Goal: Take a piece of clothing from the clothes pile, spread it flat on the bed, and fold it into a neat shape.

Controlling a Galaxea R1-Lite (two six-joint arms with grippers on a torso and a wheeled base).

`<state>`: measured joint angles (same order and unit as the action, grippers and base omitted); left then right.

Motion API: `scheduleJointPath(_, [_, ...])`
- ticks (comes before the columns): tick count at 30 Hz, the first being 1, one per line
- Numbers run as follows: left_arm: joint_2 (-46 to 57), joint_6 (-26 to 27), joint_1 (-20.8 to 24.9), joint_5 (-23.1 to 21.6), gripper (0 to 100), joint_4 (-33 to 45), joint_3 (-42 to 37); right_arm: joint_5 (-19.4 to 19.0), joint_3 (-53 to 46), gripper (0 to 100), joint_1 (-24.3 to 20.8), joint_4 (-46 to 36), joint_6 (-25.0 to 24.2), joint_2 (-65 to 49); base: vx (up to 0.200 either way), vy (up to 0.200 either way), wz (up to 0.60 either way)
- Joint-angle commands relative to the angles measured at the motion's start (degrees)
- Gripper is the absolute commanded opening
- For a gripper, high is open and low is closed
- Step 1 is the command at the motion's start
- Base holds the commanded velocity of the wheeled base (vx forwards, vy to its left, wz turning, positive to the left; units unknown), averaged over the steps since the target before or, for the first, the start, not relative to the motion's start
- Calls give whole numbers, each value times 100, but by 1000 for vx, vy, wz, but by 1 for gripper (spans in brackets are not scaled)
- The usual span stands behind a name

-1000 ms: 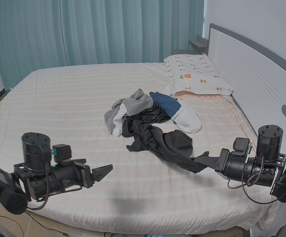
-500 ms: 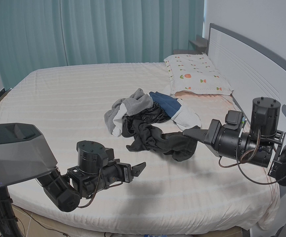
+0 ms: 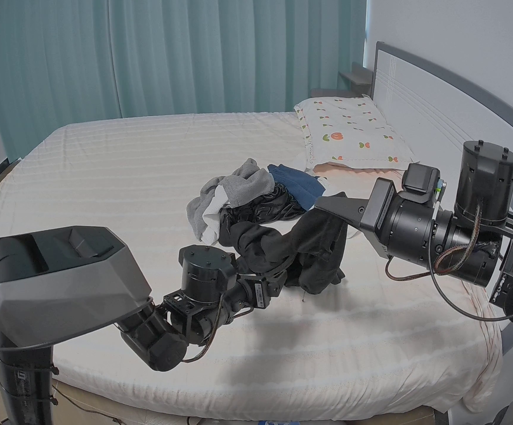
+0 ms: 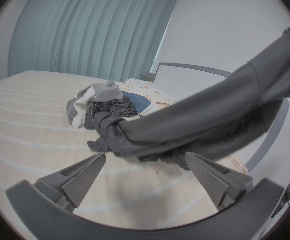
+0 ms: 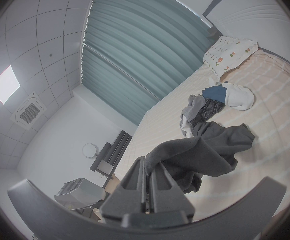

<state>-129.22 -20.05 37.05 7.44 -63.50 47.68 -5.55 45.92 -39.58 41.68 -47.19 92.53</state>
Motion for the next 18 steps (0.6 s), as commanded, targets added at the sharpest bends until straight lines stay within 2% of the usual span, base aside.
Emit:
scheduleJointPath(1, [-499, 1, 92, 285, 100, 31, 594, 1, 57, 0, -181, -28, 8, -182, 0, 0, 0])
scheduleJointPath(9, [-1184, -51, 22, 566, 100, 31, 1209, 1, 66, 0, -58, 42, 8, -464, 0, 0, 0])
scheduleJointPath(18, [-1624, -192, -426, 575, 100, 75, 1604, -87, 286, 0, 522, 42, -1, -481, 0, 0, 0])
